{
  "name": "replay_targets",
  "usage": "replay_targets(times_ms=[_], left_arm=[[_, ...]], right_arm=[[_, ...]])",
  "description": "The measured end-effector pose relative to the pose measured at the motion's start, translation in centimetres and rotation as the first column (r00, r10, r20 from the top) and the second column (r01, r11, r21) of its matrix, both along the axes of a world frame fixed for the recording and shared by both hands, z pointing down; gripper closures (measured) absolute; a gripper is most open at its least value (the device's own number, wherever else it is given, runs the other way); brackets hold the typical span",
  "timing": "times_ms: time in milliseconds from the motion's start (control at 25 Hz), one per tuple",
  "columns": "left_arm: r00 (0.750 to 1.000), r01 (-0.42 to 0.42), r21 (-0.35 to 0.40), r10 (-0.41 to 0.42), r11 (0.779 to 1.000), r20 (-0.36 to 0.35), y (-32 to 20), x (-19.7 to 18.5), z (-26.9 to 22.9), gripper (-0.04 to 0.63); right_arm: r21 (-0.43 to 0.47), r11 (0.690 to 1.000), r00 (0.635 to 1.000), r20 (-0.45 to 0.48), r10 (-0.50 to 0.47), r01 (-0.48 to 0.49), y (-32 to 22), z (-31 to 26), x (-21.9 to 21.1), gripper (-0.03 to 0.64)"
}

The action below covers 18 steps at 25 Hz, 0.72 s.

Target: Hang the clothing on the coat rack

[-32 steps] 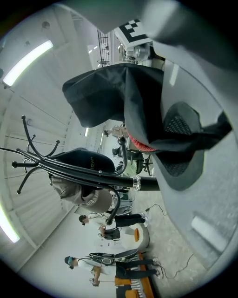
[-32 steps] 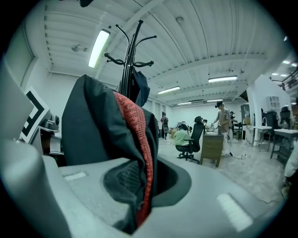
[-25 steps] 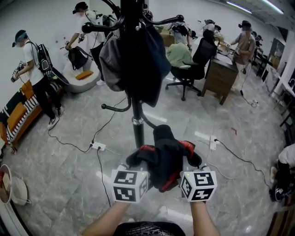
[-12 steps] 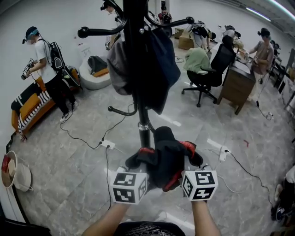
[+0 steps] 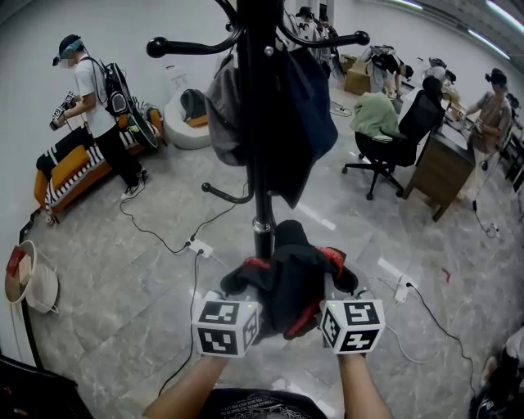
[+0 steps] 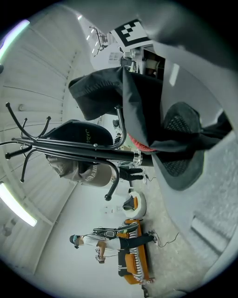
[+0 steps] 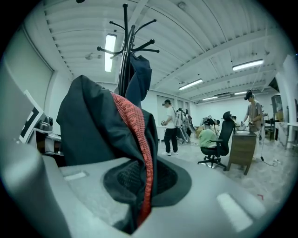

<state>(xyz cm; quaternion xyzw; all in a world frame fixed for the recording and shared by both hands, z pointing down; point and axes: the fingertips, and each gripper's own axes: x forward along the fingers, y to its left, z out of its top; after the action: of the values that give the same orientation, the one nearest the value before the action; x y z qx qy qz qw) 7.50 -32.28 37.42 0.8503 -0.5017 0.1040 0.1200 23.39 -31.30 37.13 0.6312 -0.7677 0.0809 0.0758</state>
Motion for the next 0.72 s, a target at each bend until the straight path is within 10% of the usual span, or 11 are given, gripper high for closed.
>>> replay_targets(times_ms=[720], left_arm=[[0.986,0.162,-0.026,-0.163,0.986,-0.028,-2.6,-1.2,0.8,0.566]], right_arm=[[-0.006,0.99,0.99,-0.001,-0.138,0.138,-3.6,0.6,-1.0,0.595]])
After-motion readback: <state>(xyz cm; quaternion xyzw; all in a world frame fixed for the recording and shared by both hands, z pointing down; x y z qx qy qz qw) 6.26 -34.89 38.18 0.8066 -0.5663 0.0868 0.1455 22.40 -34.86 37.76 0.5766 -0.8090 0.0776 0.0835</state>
